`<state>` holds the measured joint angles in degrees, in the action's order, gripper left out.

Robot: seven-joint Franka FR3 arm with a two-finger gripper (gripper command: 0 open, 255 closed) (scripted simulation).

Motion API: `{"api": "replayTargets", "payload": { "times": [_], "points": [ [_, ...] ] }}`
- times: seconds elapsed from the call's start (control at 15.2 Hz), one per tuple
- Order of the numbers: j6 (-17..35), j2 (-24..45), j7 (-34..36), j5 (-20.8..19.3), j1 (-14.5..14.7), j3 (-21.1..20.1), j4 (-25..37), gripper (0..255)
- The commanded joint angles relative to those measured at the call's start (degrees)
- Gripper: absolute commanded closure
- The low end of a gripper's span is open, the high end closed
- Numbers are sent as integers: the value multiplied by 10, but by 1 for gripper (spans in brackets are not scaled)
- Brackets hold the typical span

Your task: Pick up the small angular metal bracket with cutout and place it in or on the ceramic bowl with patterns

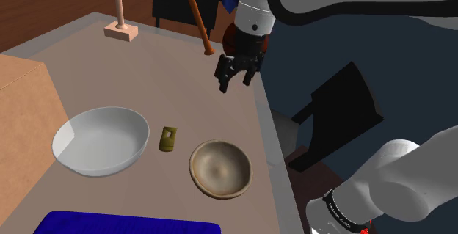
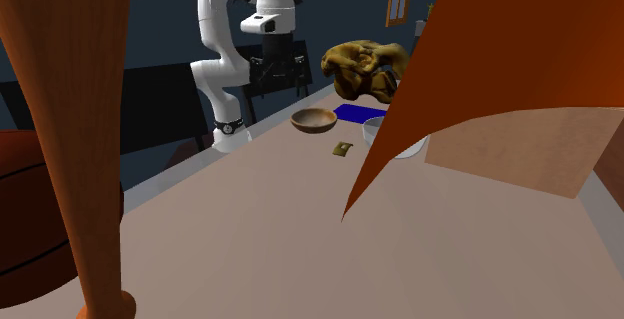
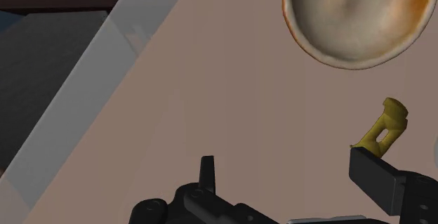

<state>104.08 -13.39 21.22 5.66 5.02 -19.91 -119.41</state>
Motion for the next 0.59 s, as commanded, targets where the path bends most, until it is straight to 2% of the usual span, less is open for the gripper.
{"api": "replayTargets", "payload": {
  "times": [0.0,0.26,0.53],
  "points": [
    [3,48,33,-16,5,-21,34,0],
    [-3,147,96,-58,22,-51,110,0],
    [-22,253,156,-105,53,-67,201,0]
  ]
}}
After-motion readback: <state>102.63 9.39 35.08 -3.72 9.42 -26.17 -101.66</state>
